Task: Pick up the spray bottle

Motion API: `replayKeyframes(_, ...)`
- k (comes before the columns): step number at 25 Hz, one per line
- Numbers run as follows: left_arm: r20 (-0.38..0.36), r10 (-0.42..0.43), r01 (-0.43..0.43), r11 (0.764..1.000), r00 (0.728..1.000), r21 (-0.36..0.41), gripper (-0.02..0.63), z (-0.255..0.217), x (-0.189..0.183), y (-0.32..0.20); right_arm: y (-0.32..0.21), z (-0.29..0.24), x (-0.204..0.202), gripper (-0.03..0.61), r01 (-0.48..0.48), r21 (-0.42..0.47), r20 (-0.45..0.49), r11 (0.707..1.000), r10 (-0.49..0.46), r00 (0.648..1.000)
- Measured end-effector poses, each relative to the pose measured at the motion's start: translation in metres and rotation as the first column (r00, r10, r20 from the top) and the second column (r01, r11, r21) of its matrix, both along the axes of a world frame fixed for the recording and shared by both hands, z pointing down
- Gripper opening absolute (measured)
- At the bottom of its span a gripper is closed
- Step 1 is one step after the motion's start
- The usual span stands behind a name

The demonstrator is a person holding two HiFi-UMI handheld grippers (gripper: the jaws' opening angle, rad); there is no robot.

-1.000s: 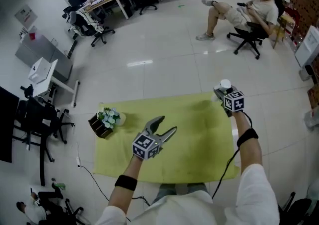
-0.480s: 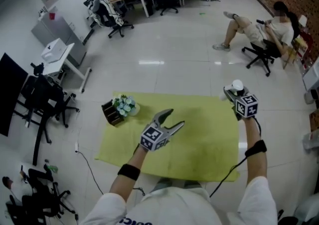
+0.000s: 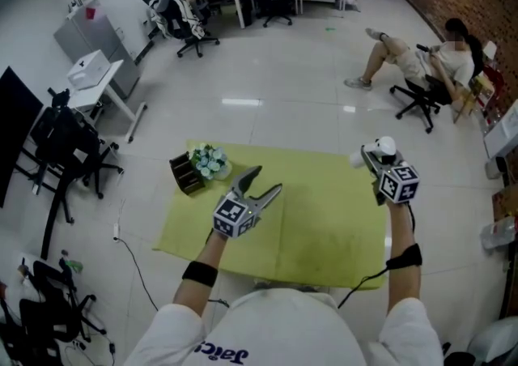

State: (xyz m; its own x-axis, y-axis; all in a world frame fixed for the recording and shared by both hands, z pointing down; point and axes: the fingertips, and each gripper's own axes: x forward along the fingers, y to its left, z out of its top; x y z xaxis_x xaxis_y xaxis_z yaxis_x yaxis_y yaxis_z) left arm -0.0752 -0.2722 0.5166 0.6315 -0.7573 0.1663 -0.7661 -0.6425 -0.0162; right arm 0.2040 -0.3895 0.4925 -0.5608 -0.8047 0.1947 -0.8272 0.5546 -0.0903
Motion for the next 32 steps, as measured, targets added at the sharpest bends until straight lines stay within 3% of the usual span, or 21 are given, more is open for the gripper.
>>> replayKeyframes(15,-0.080,-0.112,0.118,0.990,0.990,0.074,0.321,-0.014,-0.074,0.033,0.104,0.004,-0.076,0.252,-0.065,0.031,0.076,0.997,0.062,0.995)
replayKeyframes(19,-0.103,-0.127,0.136,0.987,0.986,0.082,0.321,-0.017,-0.086,0.045,0.132,0.012,-0.093,0.252,-0.038,0.071,0.130,0.997,0.028,0.991)
replayKeyframes(26,-0.154,-0.164,0.179,0.980,0.974,0.087,0.321,-0.018,-0.104,0.067,0.177,0.018,-0.113,0.252,-0.042,0.094,0.095,0.995,0.033,0.995)
replayKeyframes(32,-0.138,-0.168,0.183,0.978,0.976,0.100,0.321,-0.005,-0.100,0.082,0.202,0.020,-0.115,0.252,-0.062,0.121,0.083,0.991,0.052,0.995)
